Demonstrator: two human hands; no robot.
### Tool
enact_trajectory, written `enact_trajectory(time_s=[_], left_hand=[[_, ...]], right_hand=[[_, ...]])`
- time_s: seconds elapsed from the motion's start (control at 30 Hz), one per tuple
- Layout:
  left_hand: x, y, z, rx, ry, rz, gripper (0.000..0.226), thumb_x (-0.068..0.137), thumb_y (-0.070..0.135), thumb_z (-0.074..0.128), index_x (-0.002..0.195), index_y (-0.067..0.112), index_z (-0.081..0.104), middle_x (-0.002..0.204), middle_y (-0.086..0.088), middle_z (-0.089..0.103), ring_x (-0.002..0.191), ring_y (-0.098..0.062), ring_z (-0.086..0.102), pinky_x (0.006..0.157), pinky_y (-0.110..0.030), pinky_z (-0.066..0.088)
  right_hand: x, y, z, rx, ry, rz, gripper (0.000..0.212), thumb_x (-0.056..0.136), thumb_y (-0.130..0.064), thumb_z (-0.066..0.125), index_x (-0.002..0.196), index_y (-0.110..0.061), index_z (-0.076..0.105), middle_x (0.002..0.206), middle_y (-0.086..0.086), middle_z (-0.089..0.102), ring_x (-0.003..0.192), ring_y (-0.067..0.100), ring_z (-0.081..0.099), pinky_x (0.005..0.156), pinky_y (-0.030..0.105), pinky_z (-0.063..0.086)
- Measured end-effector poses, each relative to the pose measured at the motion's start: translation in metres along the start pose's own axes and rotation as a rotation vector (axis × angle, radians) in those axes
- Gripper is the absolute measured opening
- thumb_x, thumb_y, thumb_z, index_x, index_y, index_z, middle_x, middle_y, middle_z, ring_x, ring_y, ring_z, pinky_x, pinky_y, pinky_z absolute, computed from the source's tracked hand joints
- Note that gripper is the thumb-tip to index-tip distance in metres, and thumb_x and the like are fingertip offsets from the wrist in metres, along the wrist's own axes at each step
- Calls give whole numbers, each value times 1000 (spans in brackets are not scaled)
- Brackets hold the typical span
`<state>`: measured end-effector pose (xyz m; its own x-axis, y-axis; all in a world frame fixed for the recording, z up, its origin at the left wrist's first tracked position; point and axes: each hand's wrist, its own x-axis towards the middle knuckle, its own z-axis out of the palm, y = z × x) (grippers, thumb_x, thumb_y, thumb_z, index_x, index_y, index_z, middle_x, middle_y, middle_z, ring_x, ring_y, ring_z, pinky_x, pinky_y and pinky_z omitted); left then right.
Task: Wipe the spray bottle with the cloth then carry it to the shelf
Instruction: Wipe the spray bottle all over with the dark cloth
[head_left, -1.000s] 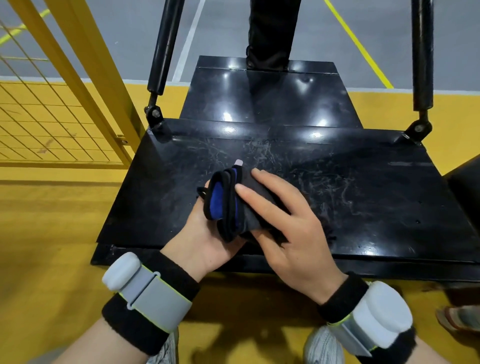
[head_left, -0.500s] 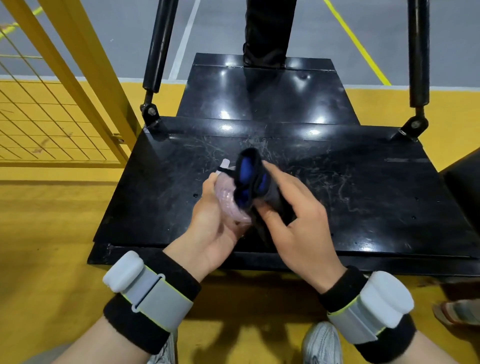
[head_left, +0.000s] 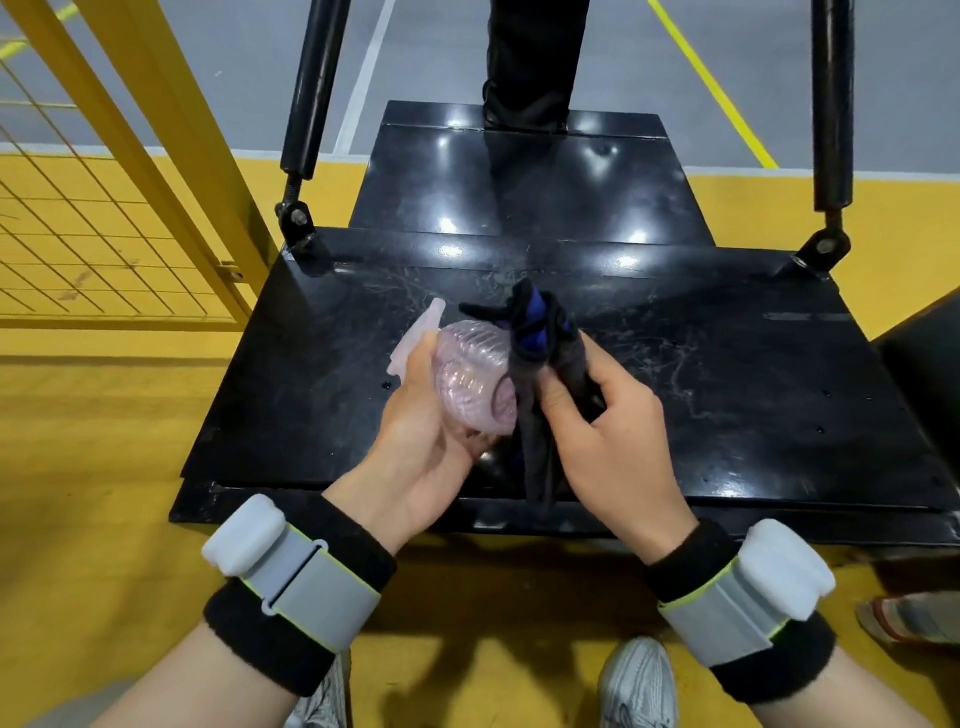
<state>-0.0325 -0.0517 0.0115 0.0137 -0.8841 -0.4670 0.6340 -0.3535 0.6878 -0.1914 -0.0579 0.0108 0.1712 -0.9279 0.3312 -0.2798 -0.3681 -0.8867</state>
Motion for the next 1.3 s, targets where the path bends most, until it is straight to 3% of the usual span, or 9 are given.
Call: enact_trajectory(time_s=[0.07,0.23,0.3,0.47,0.67,0.9,1.03,1.23,1.3], left_hand=[[-3,7,-2,-5,-83,-3,48,105,51,42,98,21,79,98,-5,78,83,-15,76,70,-31,60],[-8,13,-4,-15,-185,16,38,103,56,44,119,43,75,125,-1,75,111,-18,70,99,-35,53],[-9,15,-2,33,-154,19,36,102,54,50,107,37,81,124,-4,75,111,-20,69,103,-37,50],[-15,15,-1,151,-27,36,62,81,50,72,131,15,68,129,-9,73,123,-26,65,113,-44,46],[-17,11,2,235,-60,66,72,72,31,78,136,6,60,128,-17,71,104,-26,67,101,-48,51],[-13,-2,-3,377,-128,18,58,71,43,87,123,25,67,116,6,76,109,-15,71,93,-36,54],[-13,-5,-2,460,-124,32,66,61,60,88,117,34,65,105,20,77,106,-5,71,96,-36,50],[-16,0,0,494,-160,-3,58,75,60,79,115,25,57,90,18,75,79,-3,72,68,-26,55],[-15,2,-1,482,-110,-12,52,79,55,76,117,22,62,105,6,78,96,-16,74,85,-43,61]], right_hand=[[-3,1,-1,-107,-74,-101,52,95,-15,70,145,-22,57,139,-12,65,133,1,56,110,23,44],[-2,1,-1,-134,-77,-252,56,96,-10,69,148,-20,53,146,-4,60,140,9,52,116,30,42],[-1,-2,-1,36,-98,-137,49,97,-17,66,143,-28,56,142,-11,62,138,7,54,114,31,44],[5,-1,-7,306,-218,190,27,99,-24,53,119,-20,70,97,-28,70,97,-11,62,87,11,46],[10,7,-10,365,-250,378,34,99,-33,47,103,-50,76,111,-22,77,107,-6,69,90,15,51],[14,12,-4,524,-135,629,38,98,-42,54,119,-18,74,125,12,74,114,27,73,104,50,55],[12,9,-4,633,-126,695,40,108,-36,47,97,-24,85,106,5,82,93,18,80,69,25,62],[14,11,-5,675,-67,644,27,104,-29,55,104,-26,82,108,7,81,92,22,79,72,30,63],[14,12,-4,667,-83,624,26,100,-33,57,100,-26,82,106,6,81,93,22,79,73,30,62]])
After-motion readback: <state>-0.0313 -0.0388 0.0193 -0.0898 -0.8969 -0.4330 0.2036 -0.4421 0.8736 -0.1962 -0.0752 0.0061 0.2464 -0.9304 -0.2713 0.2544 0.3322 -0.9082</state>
